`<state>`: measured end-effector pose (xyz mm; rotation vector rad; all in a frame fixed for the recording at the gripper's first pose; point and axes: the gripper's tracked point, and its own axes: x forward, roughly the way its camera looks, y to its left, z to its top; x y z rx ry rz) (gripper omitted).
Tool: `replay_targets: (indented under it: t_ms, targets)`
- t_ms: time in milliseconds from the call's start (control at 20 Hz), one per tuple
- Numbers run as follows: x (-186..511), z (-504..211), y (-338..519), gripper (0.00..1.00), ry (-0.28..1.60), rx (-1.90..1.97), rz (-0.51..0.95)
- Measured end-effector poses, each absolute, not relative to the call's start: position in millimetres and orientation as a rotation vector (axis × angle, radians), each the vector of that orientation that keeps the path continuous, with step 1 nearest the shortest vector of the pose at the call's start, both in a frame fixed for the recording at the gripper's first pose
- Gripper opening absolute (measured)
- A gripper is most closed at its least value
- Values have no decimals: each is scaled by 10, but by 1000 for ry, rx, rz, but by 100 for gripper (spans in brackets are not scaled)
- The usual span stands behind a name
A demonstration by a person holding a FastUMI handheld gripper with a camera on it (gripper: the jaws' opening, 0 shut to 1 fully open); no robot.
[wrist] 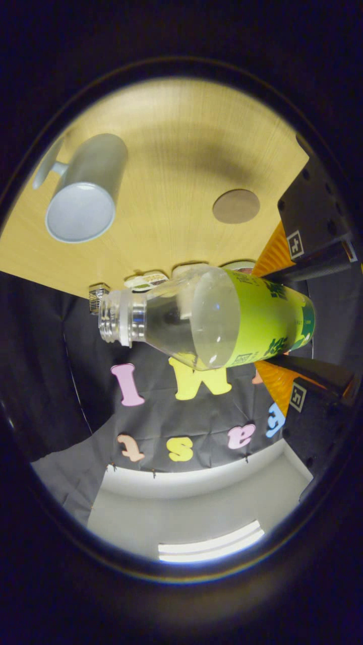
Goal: Take the bottle from table, then pour the juice into the cup, finally place the bottle on the coaster
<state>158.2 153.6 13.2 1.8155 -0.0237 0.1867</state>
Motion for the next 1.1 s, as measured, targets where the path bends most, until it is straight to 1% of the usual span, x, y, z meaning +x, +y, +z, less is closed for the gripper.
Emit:
replay_targets:
  t_ms: [350,1100]
  targets:
    - [1574,144,1387,73,-65,1912,194]
    - [1616,321,1314,73,-71,1990,214]
